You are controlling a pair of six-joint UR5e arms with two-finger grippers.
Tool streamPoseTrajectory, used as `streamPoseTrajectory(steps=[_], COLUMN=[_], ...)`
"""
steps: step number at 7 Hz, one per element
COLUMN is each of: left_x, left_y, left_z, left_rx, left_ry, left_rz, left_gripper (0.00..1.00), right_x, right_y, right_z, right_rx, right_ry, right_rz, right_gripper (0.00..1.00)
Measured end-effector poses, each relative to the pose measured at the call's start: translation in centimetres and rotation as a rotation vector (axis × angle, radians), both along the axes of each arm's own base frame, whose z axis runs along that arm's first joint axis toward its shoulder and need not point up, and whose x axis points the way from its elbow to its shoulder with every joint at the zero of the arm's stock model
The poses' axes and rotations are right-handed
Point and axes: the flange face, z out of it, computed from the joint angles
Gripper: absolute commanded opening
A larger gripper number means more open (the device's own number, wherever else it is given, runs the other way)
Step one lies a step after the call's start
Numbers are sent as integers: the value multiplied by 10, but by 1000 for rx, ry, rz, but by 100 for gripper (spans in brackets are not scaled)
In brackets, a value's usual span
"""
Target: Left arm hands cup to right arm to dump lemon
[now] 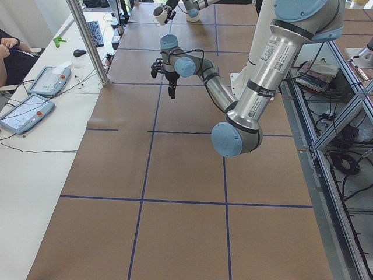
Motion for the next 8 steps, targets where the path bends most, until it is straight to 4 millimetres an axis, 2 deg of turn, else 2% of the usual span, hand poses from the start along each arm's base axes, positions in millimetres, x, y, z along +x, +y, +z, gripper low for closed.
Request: streamPoseTrajectory(steps=[2,3,5,6,7,8], left_x=[8,15,30,36,41,44], left_y=[-4,-9,-23,-29,-35,-38], left_z=[-23,-34,-71,-88,-103,-112], left_rx=[-91,-142,-221,-247,-273,-293], left_ry=[28,46,72,81,88,93], left_rz=[-33,-42,-83,-104,-127,-144], left_gripper=[100,100,100,100,100,100], right_x=[-114,-156,-248,-277,-296,-308], right_y=[16,25,52,66,79,90], right_z=[-44,-67,-137,-165,-184,-194], right_rx=[32,37,38,37,33,28], right_ry=[-1,0,8,7,-6,-20], right_rz=[81,115,209,239,249,246], right_gripper=[24,25,33,36,37,42])
